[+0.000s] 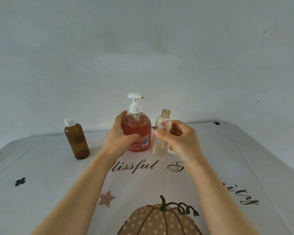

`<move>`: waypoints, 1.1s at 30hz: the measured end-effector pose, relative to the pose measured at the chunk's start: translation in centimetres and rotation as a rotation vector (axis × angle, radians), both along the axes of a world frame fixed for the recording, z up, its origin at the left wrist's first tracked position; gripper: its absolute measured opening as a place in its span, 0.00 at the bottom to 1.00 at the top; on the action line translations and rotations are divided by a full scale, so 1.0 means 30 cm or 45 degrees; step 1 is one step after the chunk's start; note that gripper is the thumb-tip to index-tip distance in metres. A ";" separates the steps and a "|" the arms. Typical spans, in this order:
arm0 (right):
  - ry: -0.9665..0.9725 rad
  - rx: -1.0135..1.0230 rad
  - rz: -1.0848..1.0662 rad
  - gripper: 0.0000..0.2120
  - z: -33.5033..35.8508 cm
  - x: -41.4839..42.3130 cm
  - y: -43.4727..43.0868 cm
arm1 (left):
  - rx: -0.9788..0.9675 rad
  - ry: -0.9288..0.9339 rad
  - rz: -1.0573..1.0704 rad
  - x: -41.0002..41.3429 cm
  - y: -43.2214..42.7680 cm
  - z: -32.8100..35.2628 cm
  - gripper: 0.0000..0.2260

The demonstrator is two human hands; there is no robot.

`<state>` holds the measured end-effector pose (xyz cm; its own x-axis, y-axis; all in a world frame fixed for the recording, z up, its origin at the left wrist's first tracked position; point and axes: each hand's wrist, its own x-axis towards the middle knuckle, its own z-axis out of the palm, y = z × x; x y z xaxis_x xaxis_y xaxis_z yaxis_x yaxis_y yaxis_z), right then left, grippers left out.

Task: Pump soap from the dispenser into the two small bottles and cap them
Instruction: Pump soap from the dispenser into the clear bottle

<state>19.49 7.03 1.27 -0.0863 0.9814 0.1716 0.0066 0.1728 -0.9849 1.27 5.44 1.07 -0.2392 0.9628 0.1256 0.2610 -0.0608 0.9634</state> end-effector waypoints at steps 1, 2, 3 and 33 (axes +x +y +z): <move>0.009 0.001 -0.010 0.14 -0.001 0.000 0.001 | -0.007 0.011 -0.028 -0.004 0.011 0.007 0.40; 0.014 0.001 -0.020 0.14 -0.003 0.000 0.003 | -0.002 0.007 -0.046 -0.006 0.019 0.015 0.38; 0.017 0.002 -0.030 0.14 -0.004 0.000 0.004 | 0.005 0.001 -0.057 -0.006 0.027 0.023 0.37; -0.180 0.456 -0.050 0.23 0.015 -0.058 -0.068 | -0.059 0.242 -0.047 -0.044 -0.157 0.085 0.39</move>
